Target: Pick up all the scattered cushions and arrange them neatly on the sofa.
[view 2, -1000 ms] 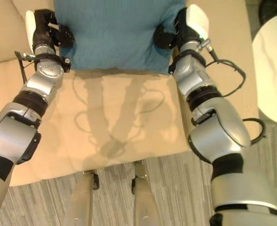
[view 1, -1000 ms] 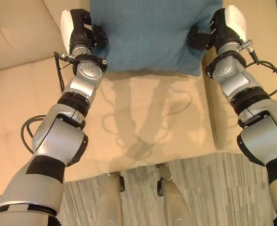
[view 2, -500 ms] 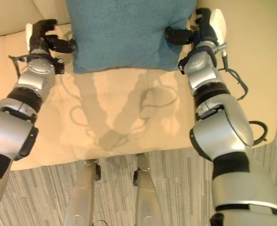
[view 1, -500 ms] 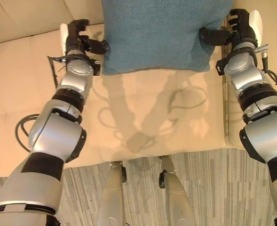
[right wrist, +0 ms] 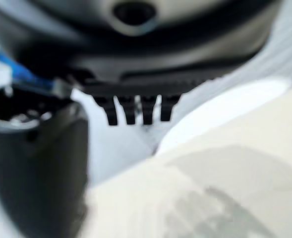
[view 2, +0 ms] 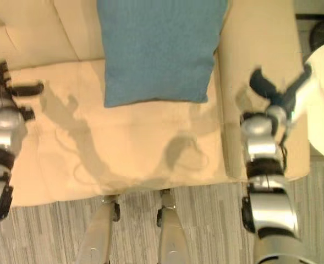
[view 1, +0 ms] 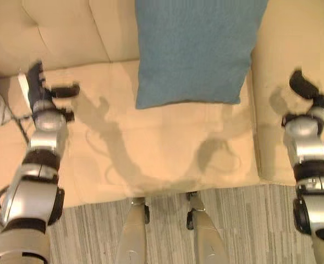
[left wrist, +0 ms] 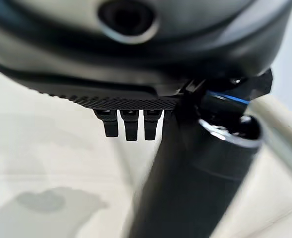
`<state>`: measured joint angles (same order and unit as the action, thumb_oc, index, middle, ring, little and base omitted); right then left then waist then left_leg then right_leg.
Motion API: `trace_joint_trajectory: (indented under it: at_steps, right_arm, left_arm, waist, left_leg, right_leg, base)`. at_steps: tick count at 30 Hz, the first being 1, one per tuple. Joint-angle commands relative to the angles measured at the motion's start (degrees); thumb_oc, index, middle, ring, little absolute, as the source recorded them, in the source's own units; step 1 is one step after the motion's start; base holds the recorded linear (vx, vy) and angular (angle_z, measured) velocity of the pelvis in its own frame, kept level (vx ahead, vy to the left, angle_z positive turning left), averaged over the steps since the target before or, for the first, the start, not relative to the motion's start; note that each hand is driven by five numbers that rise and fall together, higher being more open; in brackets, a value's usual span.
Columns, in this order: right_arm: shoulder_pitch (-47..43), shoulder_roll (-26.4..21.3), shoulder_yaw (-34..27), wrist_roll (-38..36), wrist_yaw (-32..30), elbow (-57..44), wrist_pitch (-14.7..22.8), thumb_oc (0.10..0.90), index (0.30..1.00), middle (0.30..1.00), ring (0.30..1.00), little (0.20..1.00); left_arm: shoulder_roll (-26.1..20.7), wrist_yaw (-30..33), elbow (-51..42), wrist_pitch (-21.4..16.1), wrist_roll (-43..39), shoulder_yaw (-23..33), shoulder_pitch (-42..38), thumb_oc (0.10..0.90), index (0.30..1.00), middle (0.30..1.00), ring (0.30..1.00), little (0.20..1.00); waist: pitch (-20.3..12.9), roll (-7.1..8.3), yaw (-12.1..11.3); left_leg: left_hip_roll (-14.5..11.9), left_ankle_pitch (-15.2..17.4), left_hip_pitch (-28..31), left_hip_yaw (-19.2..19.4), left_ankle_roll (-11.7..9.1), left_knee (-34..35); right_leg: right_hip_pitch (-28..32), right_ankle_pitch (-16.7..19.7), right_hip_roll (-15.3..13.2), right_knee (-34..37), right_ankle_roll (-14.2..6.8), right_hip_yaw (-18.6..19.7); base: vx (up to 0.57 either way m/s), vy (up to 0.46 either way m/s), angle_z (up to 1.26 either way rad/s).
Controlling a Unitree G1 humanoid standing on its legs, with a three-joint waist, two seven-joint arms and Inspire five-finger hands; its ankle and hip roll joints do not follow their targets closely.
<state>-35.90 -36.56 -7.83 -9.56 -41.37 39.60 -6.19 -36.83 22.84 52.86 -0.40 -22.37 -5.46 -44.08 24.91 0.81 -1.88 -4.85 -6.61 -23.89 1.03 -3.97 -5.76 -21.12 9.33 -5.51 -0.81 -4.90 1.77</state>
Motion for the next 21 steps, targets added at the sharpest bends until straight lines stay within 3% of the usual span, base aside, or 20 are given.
trace_joint_trajectory:
  at_steps: [1, 4, 8, 9, 10, 11, 12, 14, 15, 16, 18, 19, 21]
  right_arm:
    - [13.84, 0.63, -0.08, 3.38, 4.03, -5.76, 6.46, 0.800, 0.900, 0.900, 0.900, 0.900]
    - [24.71, 4.21, -2.55, 6.72, 8.18, -10.22, 6.50, 0.800, 0.900, 0.900, 0.900, 0.900]
    - [34.91, 7.68, -3.74, 9.27, 13.02, -11.03, 6.55, 0.800, 0.900, 0.900, 0.900, 0.900]
    - [35.62, 7.36, -3.76, 9.66, 13.01, -9.88, 6.65, 0.800, 0.900, 0.900, 0.900, 0.900]
    - [38.44, 7.29, -4.49, 10.23, 13.51, -5.84, 6.06, 0.800, 0.900, 0.900, 0.900, 0.900]
    - [38.43, 7.26, -4.48, 10.21, 13.51, -5.80, 6.09, 0.800, 0.900, 0.900, 0.900, 0.900]
    - [38.74, 8.38, -4.92, 6.91, 13.18, -0.56, 6.34, 0.800, 0.900, 0.900, 0.900, 0.900]
    - [37.83, 8.34, -4.49, 5.67, 13.07, 2.23, 6.51, 0.800, 0.900, 0.900, 0.900, 0.900]
    - [38.33, 9.04, -4.49, 5.05, 13.55, 6.11, 6.52, 0.800, 0.900, 0.900, 0.900, 0.900]
    - [38.19, 9.05, -4.20, 5.18, 13.51, 8.79, 6.50, 0.800, 0.900, 0.900, 0.900, 0.900]
    - [38.71, 9.22, -4.58, 4.39, 13.71, 12.89, 6.90, 0.800, 0.900, 0.900, 0.900, 0.900]
    - [38.68, 9.20, -4.58, 4.37, 13.72, 12.96, 6.96, 0.800, 0.900, 0.900, 0.900, 0.900]
    - [38.21, 10.06, -3.76, 3.11, 14.48, 19.44, 7.13, 0.800, 0.900, 0.900, 0.900, 0.900]
  left_arm:
    - [3.77, -3.99, 0.55, -3.93, 3.97, 1.42, 10.00, 0.800, 0.900, 0.900, 0.900, 0.900]
    - [6.63, -6.36, -0.54, -3.36, 4.56, 5.19, 21.88, 0.800, 0.900, 0.900, 0.900, 0.900]
    - [9.92, -8.23, 5.48, -1.17, 5.75, 11.22, 34.19, 0.800, 0.900, 0.900, 0.900, 0.900]
    - [10.87, -8.41, 7.32, -0.93, 6.01, 11.70, 34.94, 0.800, 0.900, 0.900, 0.900, 0.900]
    - [13.43, -9.48, 12.53, -0.25, 5.59, 12.68, 36.95, 0.800, 0.900, 0.900, 0.900, 0.900]
    - [13.45, -9.48, 12.56, -0.27, 5.58, 12.68, 36.94, 0.800, 0.900, 0.900, 0.900, 0.900]
    - [16.03, -9.76, 16.01, -0.16, 4.44, 12.67, 37.56, 0.800, 0.900, 0.900, 0.900, 0.900]
    - [16.69, -10.27, 17.35, -0.30, 3.56, 12.86, 37.65, 0.800, 0.900, 0.900, 0.900, 0.900]
    - [18.75, -11.51, 21.00, -0.62, 3.94, 13.36, 39.49, 0.800, 0.900, 0.900, 0.900, 0.900]
    - [19.95, -12.01, 22.44, -0.54, 5.17, 12.59, 40.59, 0.800, 0.900, 0.900, 0.900, 0.900]
    - [21.13, -12.34, 24.32, -0.38, 7.65, 11.81, 42.77, 0.800, 0.900, 0.900, 0.900, 0.900]
    - [21.14, -12.34, 24.33, -0.40, 7.66, 11.81, 42.77, 0.800, 0.900, 0.900, 0.900, 0.900]
    - [22.74, -12.91, 27.38, 0.14, 11.39, 10.04, 44.32, 0.800, 0.900, 0.900, 0.900, 0.900]
  waist:
    - [-10.68, 0.15, 1.13]
    - [-12.26, -0.07, 1.39]
    - [-14.55, -0.74, 0.73]
    - [-14.88, -0.95, 0.60]
    - [-15.62, -1.50, -0.15]
    - [-15.56, -1.54, -0.09]
    - [-14.81, -1.72, -0.63]
    - [-14.54, -1.30, -0.61]
    - [-14.80, -0.15, -0.14]
    - [-15.84, 0.22, 0.38]
    - [-17.72, 0.26, 0.77]
    - [-17.82, 0.30, 0.85]
    - [-19.81, 0.00, 1.13]
  left_leg:
    - [-1.22, 5.61, 0.36, -0.11, -1.32, -1.61]
    - [-2.27, 6.14, 5.43, -0.42, -1.41, -1.46]
    - [-4.47, 5.47, 10.31, -0.81, -2.18, -1.98]
    - [-5.01, 4.48, 11.33, -1.06, -2.41, -1.07]
    - [-6.83, -0.39, 11.33, -2.19, -3.88, 2.23]
    - [-6.83, -0.49, 11.45, -2.25, -3.90, 2.39]
    - [-7.70, -3.72, 9.88, -2.67, -5.11, 3.90]
    - [-7.23, -2.66, 9.65, -2.69, -4.83, 3.04]
    - [-5.82, 3.92, 12.05, -2.57, -3.55, -1.81]
    - [-5.28, 6.56, 14.38, -3.17, -3.18, -5.68]
    - [-5.37, 8.68, 17.71, -5.15, -2.59, -11.19]
    - [-5.27, 8.48, 17.49, -5.23, -2.56, -11.16]
    - [-5.68, 9.74, 22.69, -8.11, -2.35, -13.72]
  right_leg:
    - [4.85, -13.40, -1.57, -6.80, -3.30, -0.63]
    - [8.20, -15.88, -0.48, -9.59, -2.67, -1.36]
    - [13.44, -18.73, 1.93, -10.98, -1.20, -2.32]
    - [14.55, -19.12, 2.50, -10.85, -0.78, -2.81]
    - [16.78, -20.33, 3.99, -9.86, 0.01, -3.97]
    - [16.89, -20.31, 4.01, -9.79, 0.02, -4.04]
    - [17.01, -20.34, 4.43, -9.63, 0.95, -4.68]
    - [16.69, -19.83, 3.95, -9.55, 1.00, -5.04]
    - [15.63, -17.77, 1.80, -8.87, 0.15, -6.24]
    - [14.58, -15.84, 0.68, -8.20, -0.07, -6.82]
    - [13.31, -13.90, -0.22, -7.94, -0.21, -7.47]
    - [13.20, -13.67, -0.30, -7.79, -0.23, -7.54]
    - [11.18, -12.10, -0.93, -8.40, -0.63, -8.10]
  base:
    - [0.05, -0.036, 0.00]
    - [0.00, -0.076, -0.04]
    - [-0.04, -0.125, -0.03]
    - [-0.15, -0.141, -0.02]
    - [-0.11, -0.086, 0.06]
    - [-0.36, -0.057, 0.18]
    - [-0.38, 0.000, 0.32]
    - [-0.41, 0.010, 0.36]
    - [-0.44, 0.052, 0.21]
    - [-0.50, 0.088, 0.24]
    - [-0.21, 0.104, 0.43]
    - [-0.13, 0.104, 0.39]
    - [-0.19, 0.215, 0.18]
